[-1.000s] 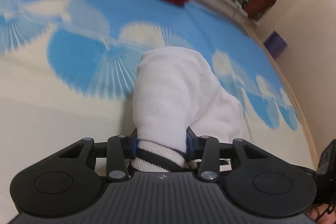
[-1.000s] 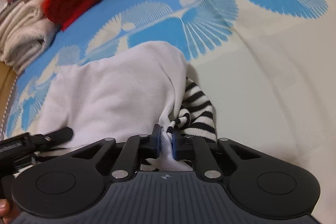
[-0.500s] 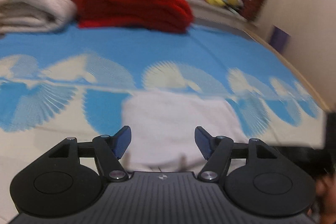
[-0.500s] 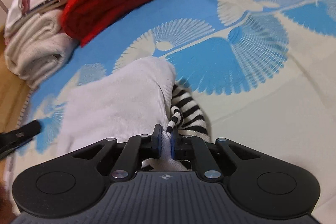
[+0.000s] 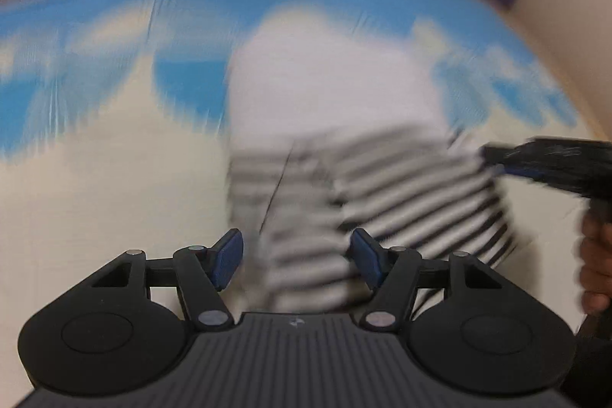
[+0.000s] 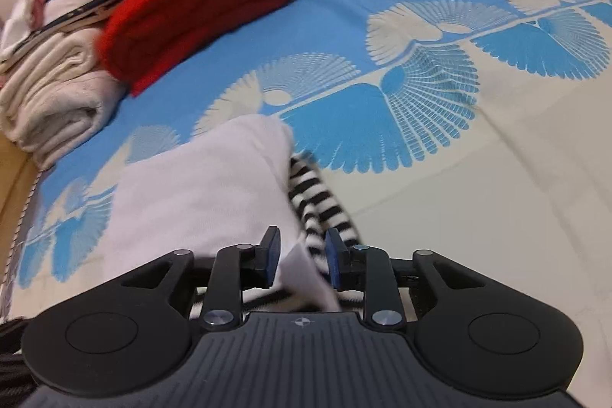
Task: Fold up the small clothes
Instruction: 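Release the bundle and withdraw both grippers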
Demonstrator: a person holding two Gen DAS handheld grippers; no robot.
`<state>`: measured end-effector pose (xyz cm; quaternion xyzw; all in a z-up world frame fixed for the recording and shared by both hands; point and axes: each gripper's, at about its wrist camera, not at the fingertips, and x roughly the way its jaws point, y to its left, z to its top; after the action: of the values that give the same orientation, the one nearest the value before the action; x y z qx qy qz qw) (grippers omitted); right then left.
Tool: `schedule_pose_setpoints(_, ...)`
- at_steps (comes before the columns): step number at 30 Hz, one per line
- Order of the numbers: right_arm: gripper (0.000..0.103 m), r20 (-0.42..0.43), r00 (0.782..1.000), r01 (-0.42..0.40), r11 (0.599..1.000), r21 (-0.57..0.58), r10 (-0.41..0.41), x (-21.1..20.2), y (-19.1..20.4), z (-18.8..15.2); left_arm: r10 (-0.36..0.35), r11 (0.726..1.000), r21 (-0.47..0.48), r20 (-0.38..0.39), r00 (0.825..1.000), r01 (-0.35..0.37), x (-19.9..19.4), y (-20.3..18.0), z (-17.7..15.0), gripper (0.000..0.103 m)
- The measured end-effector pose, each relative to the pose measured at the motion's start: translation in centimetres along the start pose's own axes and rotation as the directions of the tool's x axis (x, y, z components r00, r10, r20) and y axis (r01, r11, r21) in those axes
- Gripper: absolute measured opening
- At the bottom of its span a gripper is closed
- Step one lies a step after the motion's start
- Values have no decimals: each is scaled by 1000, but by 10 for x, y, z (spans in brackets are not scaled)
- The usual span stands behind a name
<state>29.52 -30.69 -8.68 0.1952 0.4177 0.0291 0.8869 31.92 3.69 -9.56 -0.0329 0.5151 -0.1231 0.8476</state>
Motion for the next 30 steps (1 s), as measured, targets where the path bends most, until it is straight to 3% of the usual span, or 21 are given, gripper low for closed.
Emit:
schedule_pose_setpoints(3,31,-156,985,66,996,-60,-74,14,-6,-16,-44,993,-114,-14,999,42,0,12,-6,72)
schedule_pose_setpoints(5,31,-215,958,171,980,-102,-190,17,-14,-26,-1,996,-93,29,1000,4,-16,6,-9,73)
schedule_pose_setpoints(7,31,-186,954,223,971,-87,-236,2,-21,-23,52,999,-21,75,996,-50,-35,-6,-11,76)
schedule_pose_setpoints(11,31,-18,979,198,972,-124,-202,-57,-15,-11,112,993,11,197,974,-116,-87,-16,-15,85)
schedule_pose_setpoints(13,31,55,986,166,976,-141,-159,-89,-5,-14,135,990,1,274,952,-141,-120,-24,-22,88)
schedule_pose_setpoints(14,33,85,988,137,980,-146,-126,-106,0,-17,142,989,-5,306,941,-148,-134,-28,-27,98)
schedule_pose_setpoints(16,40,136,988,95,979,-180,-71,-136,14,-28,162,986,-22,376,912,-166,-165,-44,-46,103)
schedule_pose_setpoints(17,50,163,985,83,975,-208,-49,-151,21,-37,171,985,-35,395,903,-171,-178,-52,-57,103)
schedule_pose_setpoints(18,59,187,982,69,970,-235,-24,-164,27,-46,170,985,-50,404,899,-164,-189,-61,-71,103)
schedule_pose_setpoints(20,67,206,978,31,959,-282,29,-187,37,-67,132,991,-39,412,902,-127,-201,-77,-98,103)
schedule_pose_setpoints(23,70,206,977,21,946,-325,49,-206,44,-101,154,988,-51,428,891,-147,-202,-99,-139,103)
schedule_pose_setpoints(25,72,211,976,30,942,-335,44,-211,43,-122,174,985,-71,455,873,-159,-194,-106,-164,103)
schedule_pose_setpoints(26,72,210,977,43,940,-340,32,-210,41,-132,197,980,-70,446,873,-185,-187,-111,-174,103)
schedule_pose_setpoints(27,72,199,980,59,938,-341,11,-206,41,-137,215,976,-72,399,891,-203,-180,-114,-174,103)
schedule_pose_setpoints(28,72,178,984,81,940,-332,-22,-202,40,-140,217,976,-86,381,899,-200,-178,-114,-173,102)
schedule_pose_setpoints(30,72,179,984,80,947,-310,-24,-202,40,-143,207,978,-95,407,890,-184,-175,-114,-171,102)
